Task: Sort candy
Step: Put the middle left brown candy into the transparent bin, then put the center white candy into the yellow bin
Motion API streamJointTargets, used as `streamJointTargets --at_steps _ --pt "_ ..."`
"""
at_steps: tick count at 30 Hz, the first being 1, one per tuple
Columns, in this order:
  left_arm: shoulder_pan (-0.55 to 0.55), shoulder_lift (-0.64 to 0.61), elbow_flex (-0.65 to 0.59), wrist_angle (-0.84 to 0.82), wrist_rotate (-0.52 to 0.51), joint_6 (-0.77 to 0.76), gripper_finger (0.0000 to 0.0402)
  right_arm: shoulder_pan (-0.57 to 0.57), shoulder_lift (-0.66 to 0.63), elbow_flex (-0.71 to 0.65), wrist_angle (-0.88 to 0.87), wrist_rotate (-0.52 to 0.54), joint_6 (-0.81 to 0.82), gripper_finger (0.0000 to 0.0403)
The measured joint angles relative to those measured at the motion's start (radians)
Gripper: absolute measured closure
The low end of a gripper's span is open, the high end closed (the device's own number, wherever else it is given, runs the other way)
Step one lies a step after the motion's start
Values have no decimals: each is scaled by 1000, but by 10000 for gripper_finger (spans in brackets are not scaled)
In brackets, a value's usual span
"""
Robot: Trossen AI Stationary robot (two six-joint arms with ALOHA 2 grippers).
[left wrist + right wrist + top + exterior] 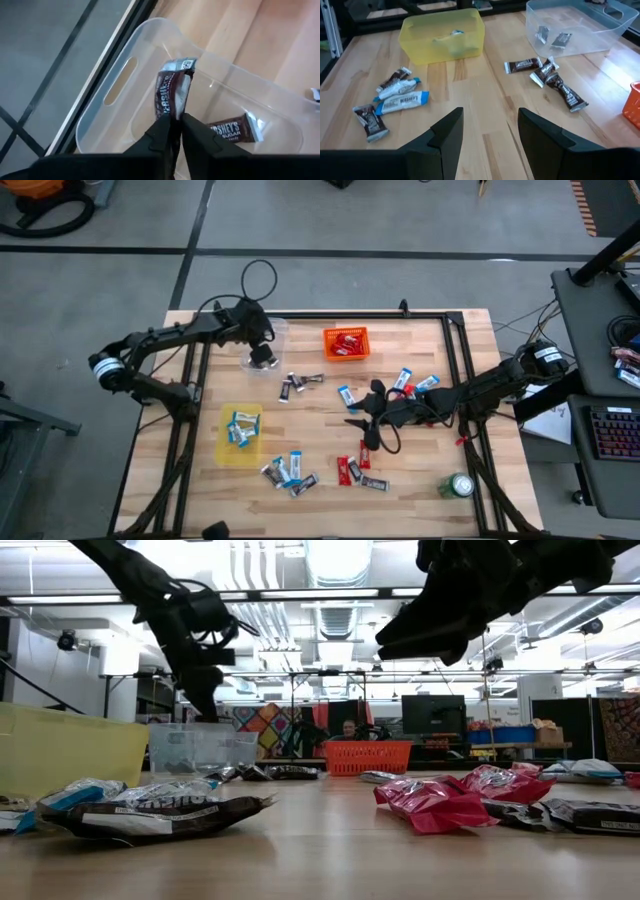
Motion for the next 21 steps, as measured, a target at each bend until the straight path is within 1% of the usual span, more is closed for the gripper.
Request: streamJointTargets --at_steps 7,9,11,14,15,19,21 --pt "-2 -11 10 -48 -6 -67 293 -11 0 13 16 0 0 227" --pt "-4 -11 11 -70 -6 -100 278 -15 0 23 15 0 11 227" --pt "-7 -14 11 -104 24 -144 268 -22 0 32 14 0 40 227" --pt "-31 -33 9 -123 130 -204 263 -34 1 52 13 1 96 227" --pt "-47 -46 5 -115 148 -214 264 -38 2 60 8 1 116 227" --pt "-147 -104 -16 -52 149 -251 274 -42 3 93 -56 9 175 227" --pt "-217 -135 -21 -33 149 -265 279 -41 3 104 -102 43 224 227"
